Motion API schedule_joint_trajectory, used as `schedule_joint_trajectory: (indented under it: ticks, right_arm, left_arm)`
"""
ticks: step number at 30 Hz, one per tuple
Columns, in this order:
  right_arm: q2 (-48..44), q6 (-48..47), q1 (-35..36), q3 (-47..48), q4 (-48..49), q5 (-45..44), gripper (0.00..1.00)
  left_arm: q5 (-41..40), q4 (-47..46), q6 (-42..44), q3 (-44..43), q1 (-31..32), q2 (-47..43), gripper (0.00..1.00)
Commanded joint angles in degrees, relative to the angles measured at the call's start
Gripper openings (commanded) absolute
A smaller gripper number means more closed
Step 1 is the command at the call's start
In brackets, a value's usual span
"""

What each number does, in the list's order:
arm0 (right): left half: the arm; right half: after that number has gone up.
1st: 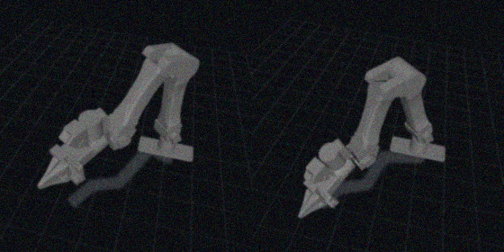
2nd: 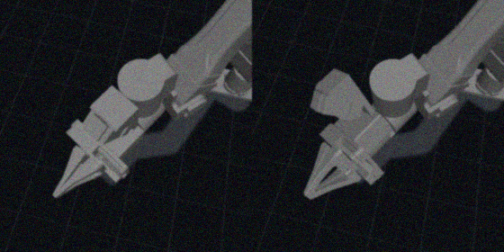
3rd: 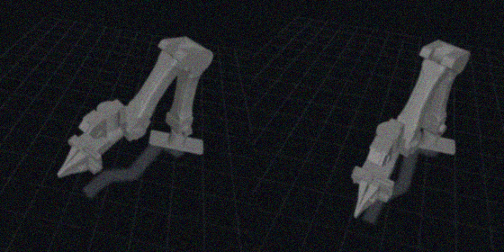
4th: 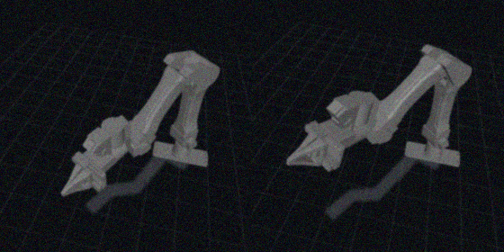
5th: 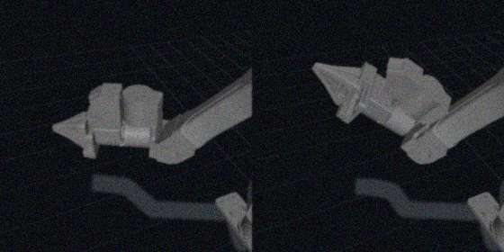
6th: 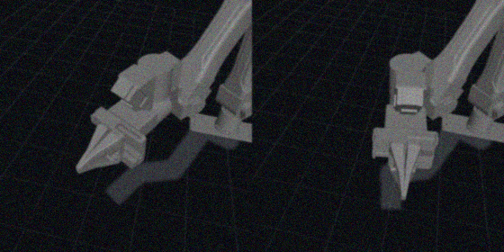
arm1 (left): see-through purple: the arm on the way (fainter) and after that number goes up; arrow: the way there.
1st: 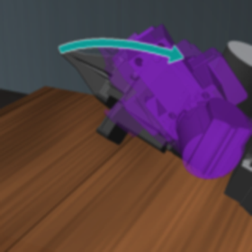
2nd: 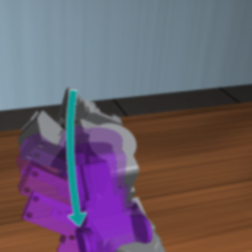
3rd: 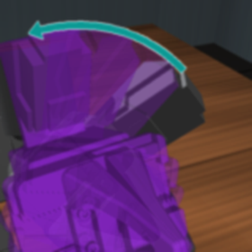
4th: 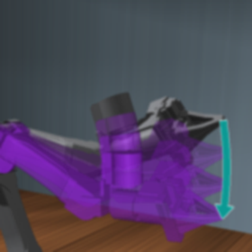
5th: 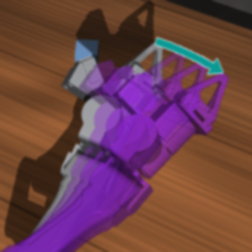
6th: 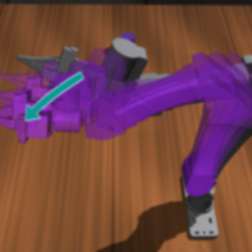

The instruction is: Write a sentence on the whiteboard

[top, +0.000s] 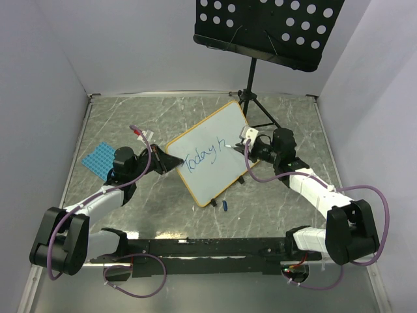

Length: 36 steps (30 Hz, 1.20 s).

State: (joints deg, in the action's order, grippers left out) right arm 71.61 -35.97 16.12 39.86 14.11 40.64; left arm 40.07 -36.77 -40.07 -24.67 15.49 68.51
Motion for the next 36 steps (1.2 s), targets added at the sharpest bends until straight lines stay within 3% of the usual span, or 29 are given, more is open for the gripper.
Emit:
schedule_joint_trajectory:
  ticks: [1, 15, 36]
  right_arm:
    - [-1.1, -1.7, -0.1, -0.2, -3.1, 3.7, 0.00]
    - [-0.8, 1.2, 2.3, 1.7, -1.9, 3.8, 0.00]
    - [-3.9, 6.8, 0.1, 4.4, 1.4, 4.0, 0.00]
  left_arm:
    - [5.2, 2.7, 5.2, 0.8, 1.1, 0.6, 0.01]
    - [5.3, 2.2, 5.0, 1.0, 1.1, 0.7, 0.01]
    - [5.3, 1.8, 5.0, 1.4, 1.1, 0.5, 0.01]
